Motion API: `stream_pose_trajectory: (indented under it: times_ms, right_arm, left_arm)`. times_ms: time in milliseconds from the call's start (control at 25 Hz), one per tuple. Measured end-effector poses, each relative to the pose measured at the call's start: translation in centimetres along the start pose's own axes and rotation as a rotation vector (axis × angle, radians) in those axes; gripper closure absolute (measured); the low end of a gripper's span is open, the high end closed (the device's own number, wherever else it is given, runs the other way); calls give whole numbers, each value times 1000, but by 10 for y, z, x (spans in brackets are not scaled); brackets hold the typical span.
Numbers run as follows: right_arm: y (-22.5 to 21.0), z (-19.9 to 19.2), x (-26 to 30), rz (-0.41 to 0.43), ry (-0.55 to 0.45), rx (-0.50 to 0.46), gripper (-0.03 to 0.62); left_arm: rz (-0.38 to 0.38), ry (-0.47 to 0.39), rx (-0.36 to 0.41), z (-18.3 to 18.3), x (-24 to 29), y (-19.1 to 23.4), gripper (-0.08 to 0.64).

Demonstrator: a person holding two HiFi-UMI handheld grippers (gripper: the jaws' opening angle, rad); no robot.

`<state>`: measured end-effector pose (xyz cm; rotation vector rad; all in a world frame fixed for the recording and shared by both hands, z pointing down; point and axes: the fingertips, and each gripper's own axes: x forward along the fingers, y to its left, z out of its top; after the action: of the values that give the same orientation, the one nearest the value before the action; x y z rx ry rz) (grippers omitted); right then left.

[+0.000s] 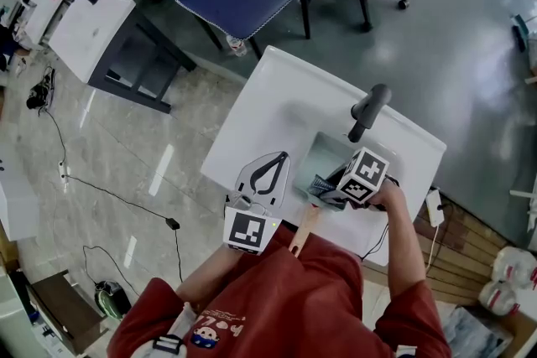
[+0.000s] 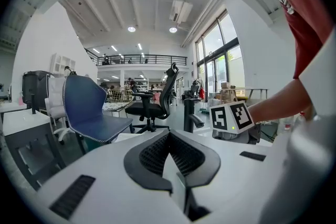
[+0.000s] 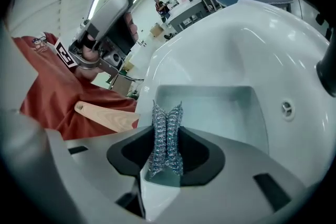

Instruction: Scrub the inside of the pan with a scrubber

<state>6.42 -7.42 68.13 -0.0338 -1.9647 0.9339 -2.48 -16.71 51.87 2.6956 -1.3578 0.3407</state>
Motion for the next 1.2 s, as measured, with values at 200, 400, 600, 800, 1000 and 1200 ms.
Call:
stream_pose_trajectory:
  times_ms: [200, 400, 600, 800, 1000, 1200]
  right_arm:
    - [0, 1, 4, -23, 20, -19, 436]
    - [-11, 2, 2, -104, 23, -65, 436]
    - [-47, 2, -4, -303, 32, -121, 436]
    - [-69, 1, -1, -417, 36, -190, 436]
    - [-101, -2, -2, -595, 34, -221, 439]
    - [-114, -1, 1, -684, 27, -255, 442]
  left_arm:
    - [-8, 5, -11, 1, 3, -3, 548]
    - [-17, -5, 18, 0, 4, -4, 548]
    - [-16, -7, 11, -1, 4, -5, 548]
    - [-12, 9, -3, -2, 3, -4, 548]
    - [-18, 10, -11, 0, 6, -9, 548]
    - [-24, -6, 14, 0, 7, -9, 548]
